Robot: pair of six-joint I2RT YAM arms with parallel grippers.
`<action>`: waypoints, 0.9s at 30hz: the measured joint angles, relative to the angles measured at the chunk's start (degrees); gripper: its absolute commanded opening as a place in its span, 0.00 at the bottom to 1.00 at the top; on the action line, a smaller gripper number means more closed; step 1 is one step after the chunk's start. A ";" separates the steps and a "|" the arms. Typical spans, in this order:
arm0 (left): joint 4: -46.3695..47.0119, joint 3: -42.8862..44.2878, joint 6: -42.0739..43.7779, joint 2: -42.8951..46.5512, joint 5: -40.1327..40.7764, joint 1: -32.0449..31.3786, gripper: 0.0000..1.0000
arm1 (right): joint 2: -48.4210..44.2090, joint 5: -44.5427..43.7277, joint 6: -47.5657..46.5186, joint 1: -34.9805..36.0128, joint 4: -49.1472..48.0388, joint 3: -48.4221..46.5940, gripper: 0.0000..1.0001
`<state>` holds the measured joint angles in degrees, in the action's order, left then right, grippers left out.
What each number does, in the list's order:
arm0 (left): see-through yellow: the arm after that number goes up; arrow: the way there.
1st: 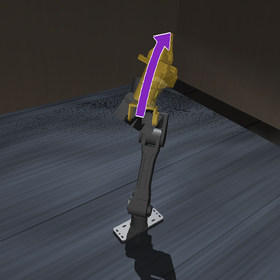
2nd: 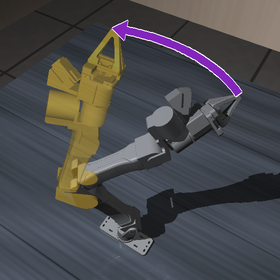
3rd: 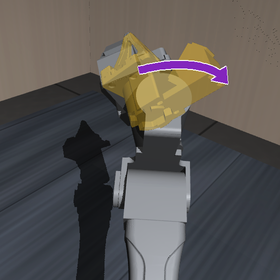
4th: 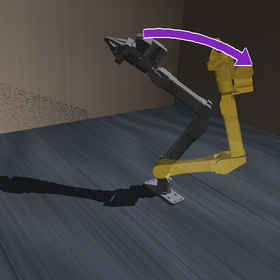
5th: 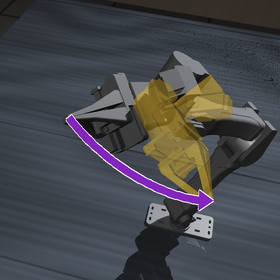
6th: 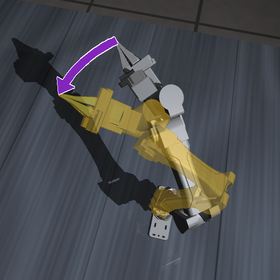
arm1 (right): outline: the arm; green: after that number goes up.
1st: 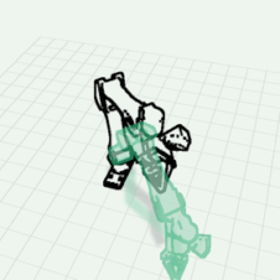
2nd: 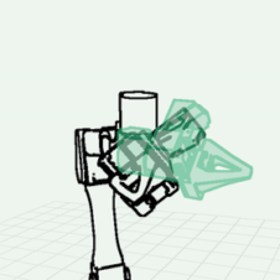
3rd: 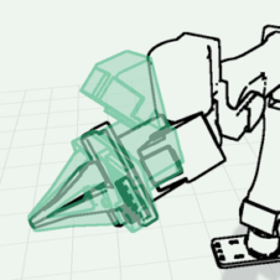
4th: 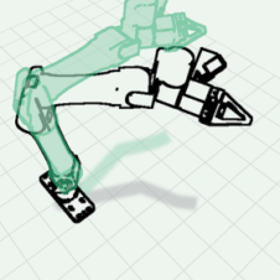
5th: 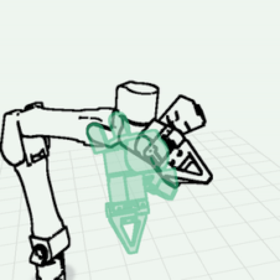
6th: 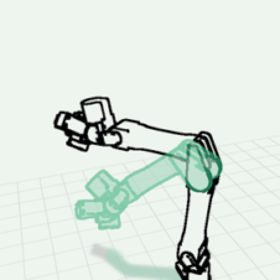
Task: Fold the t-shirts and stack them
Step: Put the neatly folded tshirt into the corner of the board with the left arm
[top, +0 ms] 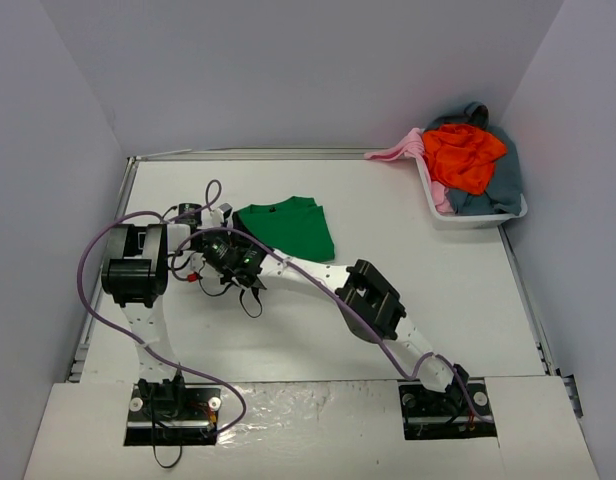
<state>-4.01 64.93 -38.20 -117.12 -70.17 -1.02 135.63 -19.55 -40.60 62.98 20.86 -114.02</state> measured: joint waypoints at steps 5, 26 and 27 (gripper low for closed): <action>-2.14 0.92 1.33 -0.15 1.01 0.07 0.77 | 0.00 -0.61 -0.11 0.94 0.42 0.00 0.00; -5.97 2.43 4.94 -3.91 4.15 1.09 0.02 | -0.57 1.33 -1.14 2.84 2.99 0.26 1.00; -6.49 2.60 5.31 -3.91 4.22 1.40 0.02 | -1.33 2.97 -1.27 2.93 3.98 1.18 1.00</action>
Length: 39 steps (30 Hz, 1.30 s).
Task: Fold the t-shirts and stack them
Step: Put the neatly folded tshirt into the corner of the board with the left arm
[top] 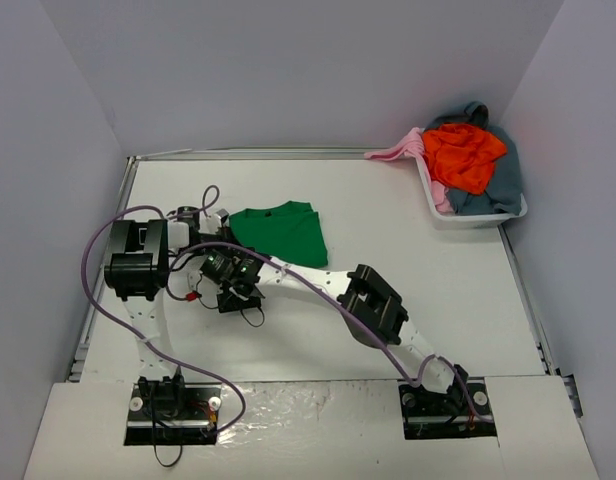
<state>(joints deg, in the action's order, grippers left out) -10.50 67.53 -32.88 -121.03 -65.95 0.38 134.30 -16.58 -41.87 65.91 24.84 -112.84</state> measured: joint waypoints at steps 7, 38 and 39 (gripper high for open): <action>-4.09 2.43 3.63 0.00 1.57 1.99 0.03 | -14.82 14.64 0.02 0.17 10.03 11.39 1.00; -47.69 52.57 39.01 -19.10 10.97 17.66 0.02 | -23.39 47.63 -2.56 -49.29 19.28 29.14 1.00; -50.07 55.87 40.26 -20.92 11.65 18.53 0.02 | -23.39 47.69 -2.56 -49.48 19.28 29.14 1.00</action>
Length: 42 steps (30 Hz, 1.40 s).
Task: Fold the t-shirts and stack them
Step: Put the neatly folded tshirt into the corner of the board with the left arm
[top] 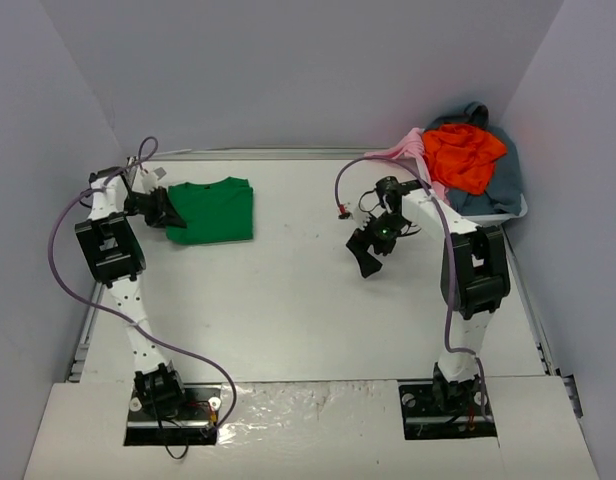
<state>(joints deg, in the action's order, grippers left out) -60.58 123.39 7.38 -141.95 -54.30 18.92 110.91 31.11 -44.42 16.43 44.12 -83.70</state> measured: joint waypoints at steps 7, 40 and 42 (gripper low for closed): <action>-11.06 20.26 5.42 -11.13 4.66 4.90 0.02 | 0.00 0.00 0.02 -0.70 0.00 0.07 1.00; 4.92 11.17 1.36 -0.24 31.74 5.46 0.56 | 1.49 -0.09 -0.02 -0.70 -0.02 0.68 1.00; 5.92 9.22 1.36 2.45 33.09 5.46 0.57 | 1.49 -0.20 -0.02 -0.70 -0.02 0.72 1.00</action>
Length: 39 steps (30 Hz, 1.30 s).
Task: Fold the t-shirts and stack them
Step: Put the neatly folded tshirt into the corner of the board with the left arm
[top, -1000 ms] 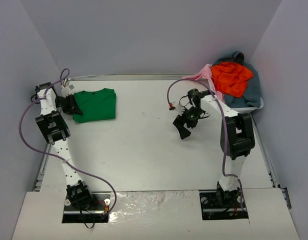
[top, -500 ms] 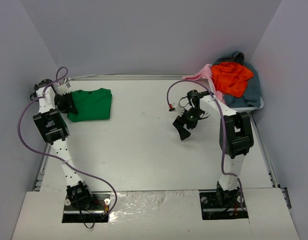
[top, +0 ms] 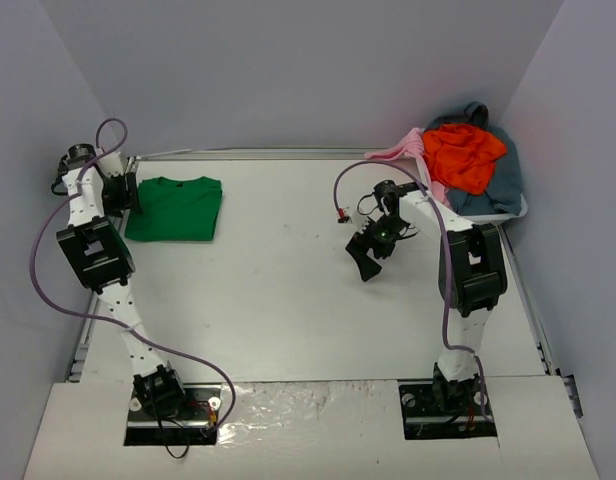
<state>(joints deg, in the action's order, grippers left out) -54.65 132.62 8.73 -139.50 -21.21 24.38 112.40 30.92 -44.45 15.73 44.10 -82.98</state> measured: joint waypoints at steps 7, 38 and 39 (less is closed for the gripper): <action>4.17 -3.78 -0.44 12.85 0.31 0.00 0.59 | 0.00 -0.11 0.00 0.00 -0.07 0.09 1.00; 20.31 -26.67 -4.33 13.31 2.14 -16.92 0.03 | 2.80 -2.03 0.44 0.00 -0.76 1.22 1.00; 20.33 -26.67 -4.42 13.16 2.86 -16.90 0.02 | 2.80 -2.03 0.44 0.00 -0.76 1.22 1.00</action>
<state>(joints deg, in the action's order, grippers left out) -34.33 105.95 4.32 -126.34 -18.35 7.49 115.20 28.88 -44.01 15.73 43.33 -81.76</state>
